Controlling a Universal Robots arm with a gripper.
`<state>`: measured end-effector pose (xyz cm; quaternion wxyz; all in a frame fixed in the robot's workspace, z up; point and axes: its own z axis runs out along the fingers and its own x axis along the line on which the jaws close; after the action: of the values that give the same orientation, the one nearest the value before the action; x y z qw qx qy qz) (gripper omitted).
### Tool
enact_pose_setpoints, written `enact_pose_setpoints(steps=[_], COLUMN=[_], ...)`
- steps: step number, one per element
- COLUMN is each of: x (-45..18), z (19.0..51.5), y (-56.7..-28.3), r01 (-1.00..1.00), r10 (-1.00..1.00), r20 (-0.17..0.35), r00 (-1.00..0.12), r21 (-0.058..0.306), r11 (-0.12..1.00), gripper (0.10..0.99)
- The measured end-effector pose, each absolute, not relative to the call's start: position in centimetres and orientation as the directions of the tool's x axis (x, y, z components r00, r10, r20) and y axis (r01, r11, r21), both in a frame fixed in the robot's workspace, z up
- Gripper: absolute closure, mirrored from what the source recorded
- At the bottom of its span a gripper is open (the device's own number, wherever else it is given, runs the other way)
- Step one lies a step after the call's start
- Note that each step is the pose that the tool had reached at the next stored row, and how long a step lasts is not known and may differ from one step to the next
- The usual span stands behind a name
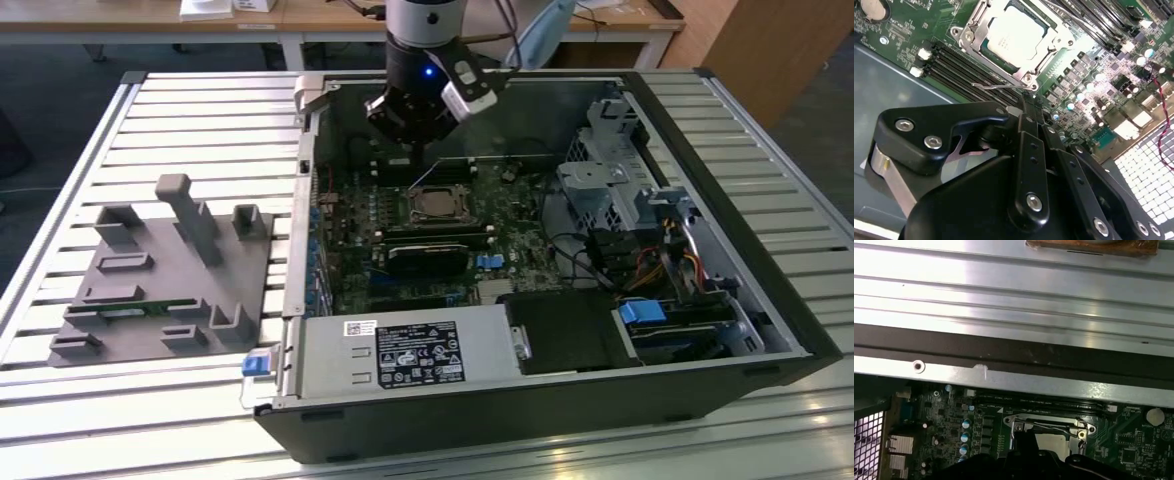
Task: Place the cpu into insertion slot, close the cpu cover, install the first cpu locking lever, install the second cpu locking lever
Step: 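Install the first cpu locking lever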
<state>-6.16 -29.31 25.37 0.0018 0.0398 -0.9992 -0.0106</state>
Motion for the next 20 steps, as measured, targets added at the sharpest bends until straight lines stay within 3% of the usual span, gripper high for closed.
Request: enact_pose_setpoints(steps=[17,20], x=[-6.15,-6.14], z=[24.86,24.67], y=[-29.31,-29.32], r01=[-0.078,-0.073], r10=[-0.078,-0.073], r20=[0.002,0.001], r00=[-0.997,-0.997], r21=[0.022,0.045], r11=[0.997,0.996], gripper=[0.98,0.98])
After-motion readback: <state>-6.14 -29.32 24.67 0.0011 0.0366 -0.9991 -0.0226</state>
